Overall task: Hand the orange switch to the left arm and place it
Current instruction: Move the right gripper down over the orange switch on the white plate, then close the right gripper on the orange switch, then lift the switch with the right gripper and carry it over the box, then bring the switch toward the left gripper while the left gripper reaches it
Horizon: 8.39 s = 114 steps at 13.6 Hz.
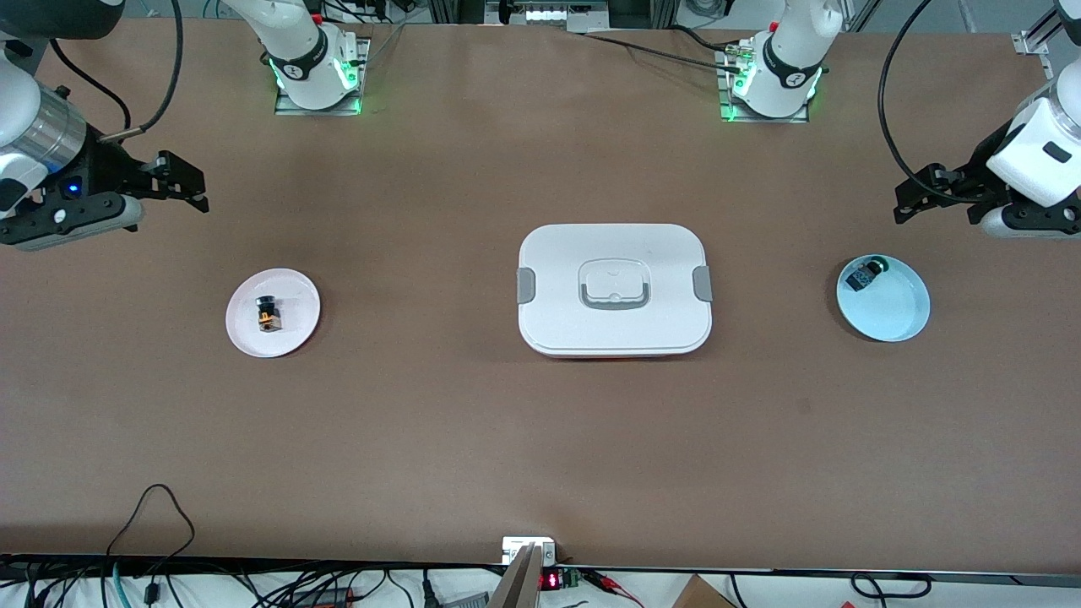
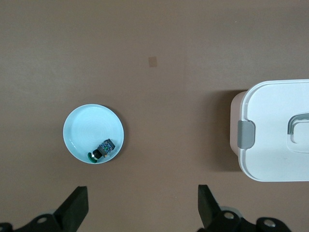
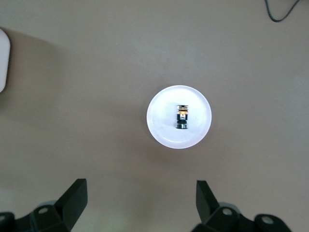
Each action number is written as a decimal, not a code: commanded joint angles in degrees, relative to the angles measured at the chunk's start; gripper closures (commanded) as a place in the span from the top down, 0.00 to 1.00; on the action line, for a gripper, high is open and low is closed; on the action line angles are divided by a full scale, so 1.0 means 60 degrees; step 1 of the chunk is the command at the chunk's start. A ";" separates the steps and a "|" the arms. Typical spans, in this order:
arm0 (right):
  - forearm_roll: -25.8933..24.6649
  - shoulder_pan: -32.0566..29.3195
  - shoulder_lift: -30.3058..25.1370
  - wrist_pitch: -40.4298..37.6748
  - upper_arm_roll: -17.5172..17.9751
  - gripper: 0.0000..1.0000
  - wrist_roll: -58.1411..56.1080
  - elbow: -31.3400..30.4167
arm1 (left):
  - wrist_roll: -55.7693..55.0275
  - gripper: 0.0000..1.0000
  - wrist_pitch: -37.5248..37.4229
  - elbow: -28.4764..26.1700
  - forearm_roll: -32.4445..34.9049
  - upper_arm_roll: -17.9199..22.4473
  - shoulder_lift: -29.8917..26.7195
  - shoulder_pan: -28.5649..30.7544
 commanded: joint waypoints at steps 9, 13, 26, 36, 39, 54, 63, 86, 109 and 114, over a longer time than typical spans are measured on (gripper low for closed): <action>0.0096 -0.0134 0.1588 0.0418 -0.0093 1.00 -0.5830 0.0205 | 0.0146 1.00 -0.0092 0.0160 0.0144 -0.0005 -0.0007 -0.0020; -0.0005 -0.0341 0.1765 0.2143 -0.0049 1.00 -0.8011 -0.0950 | 0.0146 1.00 -0.0092 0.0160 0.0144 -0.0005 0.0008 -0.0005; -0.0270 -0.0984 0.2673 0.7170 -0.0049 1.00 -1.5472 -0.4496 | 0.0160 1.00 -0.0107 0.0145 0.0130 0.0010 0.0008 0.0068; -0.0270 -0.1337 0.3245 0.8709 -0.0035 1.00 -1.6662 -0.5156 | 0.0175 1.00 -0.0107 0.0145 0.0130 0.0010 0.0008 0.0068; -0.0270 -0.1322 0.3406 0.9031 -0.0035 1.00 -1.6663 -0.5157 | 0.0160 1.00 -0.0107 0.0145 0.0130 -0.0005 0.0008 0.0068; -0.0240 -0.1249 0.3963 0.9882 -0.0020 1.00 -1.6589 -0.5142 | 0.0146 1.00 -0.0151 0.0145 0.0130 0.0010 0.0007 0.0068; -0.0211 -0.1249 0.4066 0.9999 -0.0020 0.91 -1.6648 -0.5142 | 0.0116 1.00 -0.0151 0.0145 0.0130 0.0010 0.0008 0.0054; 0.4017 -0.0810 0.2718 0.5270 0.1486 0.09 -1.5377 -0.3443 | 0.0102 1.00 -0.0151 0.0145 0.0130 0.0010 0.0008 0.0068; 1.6194 0.3906 0.2835 0.8943 0.2997 0.02 -1.2168 -0.1173 | 0.0277 1.00 -0.1615 -0.0044 -0.7567 0.0098 0.1954 0.0478; 1.6224 0.4230 0.2967 0.9340 0.2997 0.02 -1.1375 -0.0806 | 0.1741 1.00 -0.1266 -0.2924 -1.3263 0.0054 0.2073 0.0669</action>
